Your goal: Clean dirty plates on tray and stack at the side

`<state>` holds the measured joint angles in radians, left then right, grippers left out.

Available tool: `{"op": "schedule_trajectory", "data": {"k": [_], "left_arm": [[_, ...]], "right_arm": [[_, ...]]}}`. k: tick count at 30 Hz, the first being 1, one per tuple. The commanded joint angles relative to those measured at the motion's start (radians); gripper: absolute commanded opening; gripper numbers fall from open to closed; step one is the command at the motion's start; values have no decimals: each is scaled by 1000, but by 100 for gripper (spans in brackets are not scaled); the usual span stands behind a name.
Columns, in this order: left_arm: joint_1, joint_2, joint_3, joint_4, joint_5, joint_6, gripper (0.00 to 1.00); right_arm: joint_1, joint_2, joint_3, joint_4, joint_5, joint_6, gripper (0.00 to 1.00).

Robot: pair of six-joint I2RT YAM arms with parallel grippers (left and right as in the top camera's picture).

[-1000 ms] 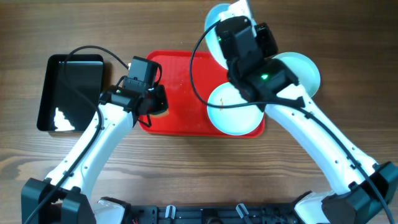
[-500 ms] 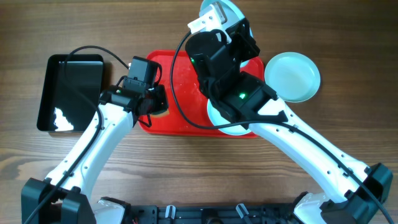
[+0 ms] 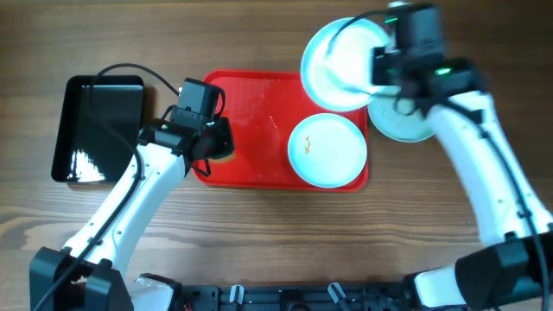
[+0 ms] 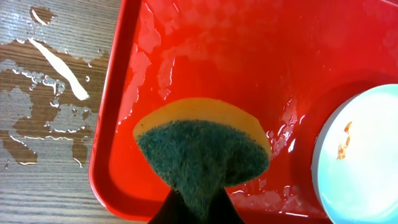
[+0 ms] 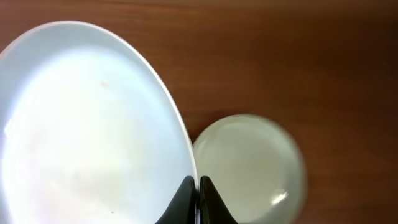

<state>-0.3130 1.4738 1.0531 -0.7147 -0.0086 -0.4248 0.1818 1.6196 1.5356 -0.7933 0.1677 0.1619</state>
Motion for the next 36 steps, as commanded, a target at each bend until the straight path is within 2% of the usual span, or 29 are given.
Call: {"op": "schedule_trajectory", "data": {"k": [1,5,9,14,25,29,32,36], "left_arm": [[3,8,-6,3,8,-10,5],[3,10,-6,7,8,-10,5],[3,13,-6,15,8,-10,5],[3,13,-6,15,8,-10,5],[3,13,-6,18,8,-10,6],[3,13,-6,18,8,-10,6],[3,13,-6,18,8,-10,8],[3,13,-6,18,8,-10,9]], "right_arm": [[-200,20,-35,0,-332,137,4],[-347,44,-141,63,-331,154,4],[-406,87,-230,148,-270,238,5],[-410,141,-302,209,-106,312,4],[-413,242,-318,232,-106,338,5],[-414,242,-318,224,-106,337,16],[-415,237,-317,206,-102,335,20],[-417,174,-317,190,-96,332,21]]}}
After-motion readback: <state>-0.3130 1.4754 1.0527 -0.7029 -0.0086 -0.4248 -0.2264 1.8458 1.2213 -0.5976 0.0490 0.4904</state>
